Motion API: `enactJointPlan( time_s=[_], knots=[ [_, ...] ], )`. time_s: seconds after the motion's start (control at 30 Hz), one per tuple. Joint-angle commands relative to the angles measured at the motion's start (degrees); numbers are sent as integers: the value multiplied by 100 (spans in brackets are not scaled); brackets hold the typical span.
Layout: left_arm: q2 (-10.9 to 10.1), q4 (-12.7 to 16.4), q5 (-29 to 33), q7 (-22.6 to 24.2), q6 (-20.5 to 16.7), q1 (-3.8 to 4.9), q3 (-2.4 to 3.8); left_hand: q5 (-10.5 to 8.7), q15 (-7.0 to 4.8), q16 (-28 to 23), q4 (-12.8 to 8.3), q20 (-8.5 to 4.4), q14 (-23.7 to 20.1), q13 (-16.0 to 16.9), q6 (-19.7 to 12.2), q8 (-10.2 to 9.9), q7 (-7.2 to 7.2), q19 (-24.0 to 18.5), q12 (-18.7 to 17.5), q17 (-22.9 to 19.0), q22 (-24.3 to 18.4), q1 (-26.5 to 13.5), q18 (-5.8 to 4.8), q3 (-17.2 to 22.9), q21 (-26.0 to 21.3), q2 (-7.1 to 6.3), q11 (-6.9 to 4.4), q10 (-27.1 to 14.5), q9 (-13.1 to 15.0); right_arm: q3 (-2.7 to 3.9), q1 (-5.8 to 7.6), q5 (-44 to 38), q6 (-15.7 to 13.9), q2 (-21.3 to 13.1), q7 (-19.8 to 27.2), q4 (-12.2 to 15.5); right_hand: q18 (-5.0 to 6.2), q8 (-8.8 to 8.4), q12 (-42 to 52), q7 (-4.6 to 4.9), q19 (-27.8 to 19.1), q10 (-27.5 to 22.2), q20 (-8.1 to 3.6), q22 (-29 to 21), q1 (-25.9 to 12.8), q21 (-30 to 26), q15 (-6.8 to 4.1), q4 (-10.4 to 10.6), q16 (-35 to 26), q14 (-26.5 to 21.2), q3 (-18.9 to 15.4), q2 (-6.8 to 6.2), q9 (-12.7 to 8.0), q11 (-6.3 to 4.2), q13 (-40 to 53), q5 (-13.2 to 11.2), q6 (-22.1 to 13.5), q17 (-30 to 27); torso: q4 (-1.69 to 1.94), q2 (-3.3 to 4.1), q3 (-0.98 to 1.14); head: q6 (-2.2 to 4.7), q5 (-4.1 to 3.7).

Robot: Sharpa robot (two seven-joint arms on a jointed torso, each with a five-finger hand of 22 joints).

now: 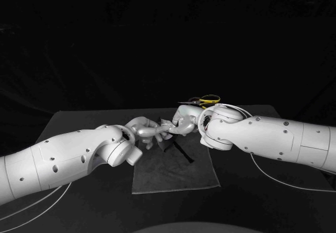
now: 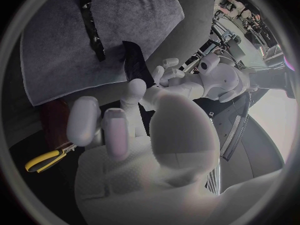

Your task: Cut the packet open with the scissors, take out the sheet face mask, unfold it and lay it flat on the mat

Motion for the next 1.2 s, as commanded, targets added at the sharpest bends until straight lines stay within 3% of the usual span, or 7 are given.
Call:
enactJointPlan(
  time_s=[0.03,0.13,0.37,0.53,0.6,0.87,1.2],
  knots=[
    [-1,9,111,164,47,2,1,7,-1,-28,-242,-13,-37,-63,8,20,2,-37,-101,1,6,348,54,640,-10,-95,4,-22,-2,2,-4,39,-59,-11,-47,14,-26,165,9,0,25,40,-4,5,11,23,-31,-283,18,334,327,68,183,6,-14,16,59,139,-1,-3,3,-12,2],
    [-2,16,169,225,73,2,1,3,2,-3,-782,-26,5,-180,77,177,23,-19,-276,135,104,422,44,1857,87,-382,8,177,58,2,-5,57,-137,-27,-53,14,-25,167,10,1,23,40,-4,4,2,20,-30,-280,17,334,331,70,183,7,-12,9,58,137,-4,-6,3,-28,5],
    [-25,20,221,329,43,2,1,7,-68,116,-1362,-95,217,-194,340,211,-50,233,-299,555,615,-31,-27,2778,471,-546,-64,524,51,2,-6,184,-284,-70,-85,-42,-19,185,-41,3,3,35,-2,-14,-73,-7,-27,-269,1,325,361,76,180,10,-36,-108,38,112,-2,-5,-1,-30,-1],
    [-46,10,240,373,-51,2,1,3,-100,178,-1524,-111,325,-192,432,218,-82,332,-305,788,800,-219,-57,2963,595,-583,-102,627,48,2,-6,290,-380,-108,-77,-47,1,190,-199,9,-53,-2,1,-83,-123,-80,-23,-271,-62,299,370,58,175,16,-137,-199,1,9,1,-2,-1,-38,-1],
    [-50,7,256,378,-65,2,1,6,-110,195,-1576,-117,356,-192,462,221,-93,348,-307,855,831,-280,-61,3016,620,-599,-114,662,48,2,-6,335,-405,-116,-64,-46,28,177,-570,31,-146,-140,24,-196,-268,-207,3,-232,-207,240,281,-71,165,41,-372,-52,-102,-211,1,-2,-1,-38,-1],
    [-34,-4,294,339,18,2,1,36,-137,217,-1748,-138,408,-186,540,225,-121,346,-311,971,860,-470,-61,3193,666,-637,-141,743,46,1,-5,731,-734,-120,254,-58,212,18,-1100,194,-733,-547,126,-938,-829,-1045,123,343,-931,-28,-397,-427,17,191,-672,389,-425,-1176,1,-6,-5,-42,8],
    [-8,-21,285,233,181,3,1,87,-148,227,-1838,-148,432,-172,580,234,-134,341,-297,1033,876,-617,-62,3279,691,-632,-153,789,51,1,1,851,-900,-36,578,-112,235,-20,-1143,232,-795,-632,160,-1031,-728,-1177,155,356,-1002,-27,-464,-458,-25,220,-707,480,-495,-1228,0,-4,0,-49,13]
  ],
)
